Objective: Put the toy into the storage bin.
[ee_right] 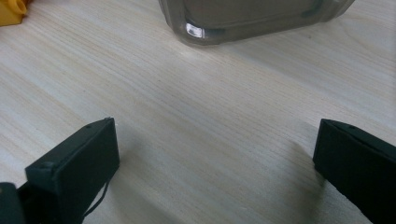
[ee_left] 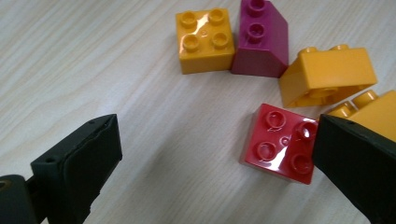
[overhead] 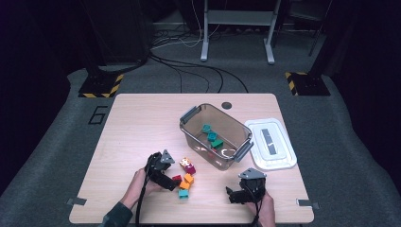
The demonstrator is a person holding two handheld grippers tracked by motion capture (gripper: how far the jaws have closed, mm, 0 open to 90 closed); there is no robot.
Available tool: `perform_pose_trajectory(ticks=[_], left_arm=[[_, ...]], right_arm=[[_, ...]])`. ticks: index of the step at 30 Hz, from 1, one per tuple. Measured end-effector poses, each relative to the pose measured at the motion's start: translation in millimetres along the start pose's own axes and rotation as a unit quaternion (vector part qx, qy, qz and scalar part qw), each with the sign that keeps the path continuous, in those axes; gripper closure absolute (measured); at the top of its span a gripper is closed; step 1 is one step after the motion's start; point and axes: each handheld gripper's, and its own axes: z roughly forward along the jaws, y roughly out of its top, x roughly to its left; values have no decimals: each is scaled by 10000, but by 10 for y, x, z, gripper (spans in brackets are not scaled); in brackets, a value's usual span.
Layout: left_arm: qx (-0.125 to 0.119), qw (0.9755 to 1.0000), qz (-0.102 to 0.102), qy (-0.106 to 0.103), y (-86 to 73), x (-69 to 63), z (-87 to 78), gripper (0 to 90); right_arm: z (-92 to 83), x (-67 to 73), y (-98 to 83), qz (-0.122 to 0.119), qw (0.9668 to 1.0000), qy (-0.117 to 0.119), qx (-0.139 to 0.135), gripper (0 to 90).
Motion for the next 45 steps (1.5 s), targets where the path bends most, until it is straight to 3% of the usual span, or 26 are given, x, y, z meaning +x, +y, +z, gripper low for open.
perform_pose_trajectory(ticks=[3,10,11,20,22,24,25,26,34,37,45], left_arm=[[17,9999,-64,150,-4,42,-6,0],[-61,9993,-243,271,-33,136,-29,7],[-84,9995,-243,178,-35,117,-47,9],[-64,10000,-74,-1,-20,27,-5,28],[-50,10000,-7,9,-28,2,21,58],[-25,10000,74,-18,-37,-22,35,201],[-27,9999,169,-13,-43,-39,46,201],[-42,9998,205,-56,-48,-47,50,259],[-85,9995,296,-121,-59,-49,62,535],[-175,9994,274,-100,-63,-46,72,576],[-182,9995,218,-128,-63,-29,71,584]], right_arm=[[0,0,0,1,10000,0,1,0],[0,0,0,3,10000,0,1,0],[0,0,0,1,10000,1,0,0],[0,1,0,3,10000,-1,1,0],[0,0,0,3,10000,0,2,0],[0,0,0,2,10000,0,1,0],[0,0,0,2,10000,-1,0,0],[0,0,0,2,10000,0,1,0],[0,0,0,3,10000,0,0,0],[0,0,0,2,10000,-1,1,0],[0,0,0,4,10000,-1,2,0]])
